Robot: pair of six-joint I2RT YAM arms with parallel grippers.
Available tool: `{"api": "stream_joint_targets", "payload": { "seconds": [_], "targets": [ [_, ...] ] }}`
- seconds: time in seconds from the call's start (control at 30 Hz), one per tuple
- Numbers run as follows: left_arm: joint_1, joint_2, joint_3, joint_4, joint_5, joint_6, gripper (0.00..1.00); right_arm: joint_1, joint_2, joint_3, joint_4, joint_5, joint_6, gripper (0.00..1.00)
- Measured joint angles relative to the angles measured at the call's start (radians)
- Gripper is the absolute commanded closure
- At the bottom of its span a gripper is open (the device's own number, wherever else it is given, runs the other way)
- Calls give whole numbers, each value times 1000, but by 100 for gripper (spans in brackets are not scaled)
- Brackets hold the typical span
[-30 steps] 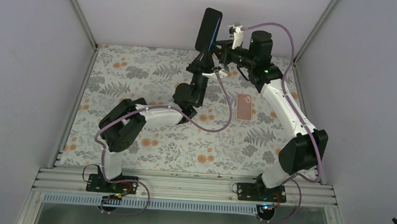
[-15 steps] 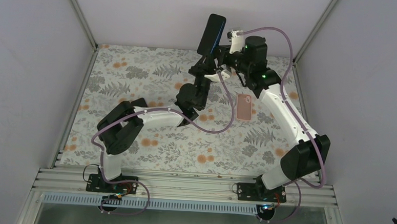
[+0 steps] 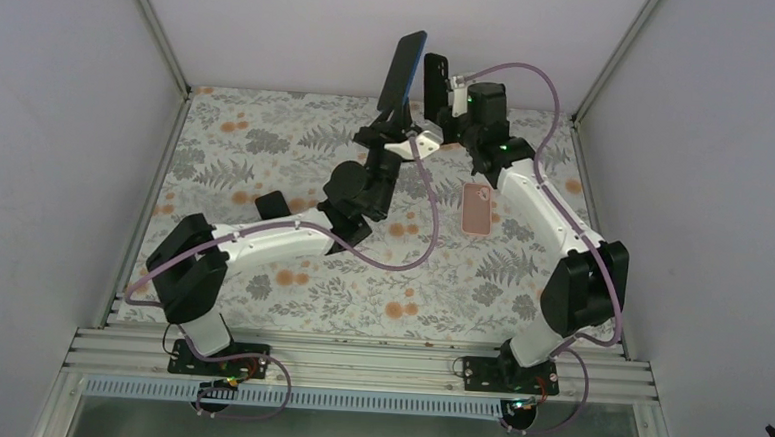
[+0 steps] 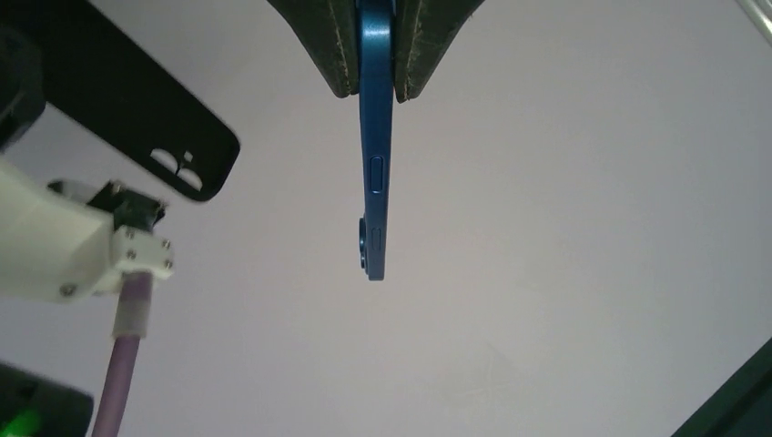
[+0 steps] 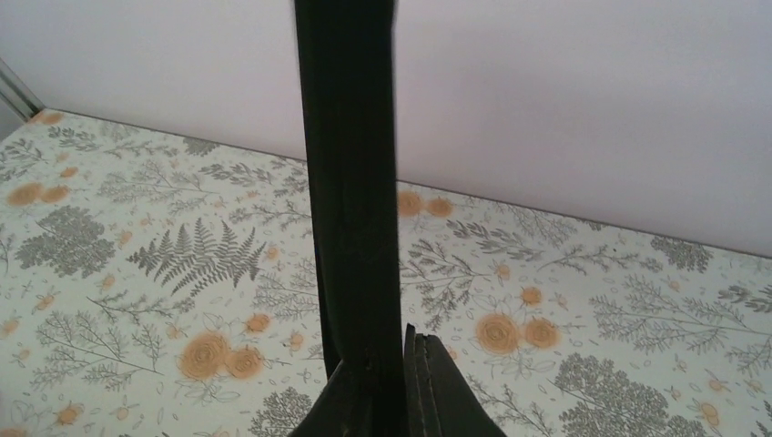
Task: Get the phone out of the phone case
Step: Remove the phone case from the phone, then place the phone case at the center of the board, then place the phone at the center of the board.
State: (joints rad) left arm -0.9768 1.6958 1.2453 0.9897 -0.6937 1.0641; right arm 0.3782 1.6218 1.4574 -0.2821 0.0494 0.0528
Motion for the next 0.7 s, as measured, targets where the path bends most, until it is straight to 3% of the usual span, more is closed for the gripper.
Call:
{"api": "stream_joint_targets", "payload": {
  "seconds": [0.17,0.43,0.7],
  "targets": [
    [11,-66,-124,5,5,33,98,-42,3,0,-41,-74,-16,97],
    [39,-95,-468,132,18,278,98,-79,135,95,-320,-283,-152,97],
    [68,-44,-590,166,-30,351,98,-85,317,92,-506,-367,-187,96]
  ]
}}
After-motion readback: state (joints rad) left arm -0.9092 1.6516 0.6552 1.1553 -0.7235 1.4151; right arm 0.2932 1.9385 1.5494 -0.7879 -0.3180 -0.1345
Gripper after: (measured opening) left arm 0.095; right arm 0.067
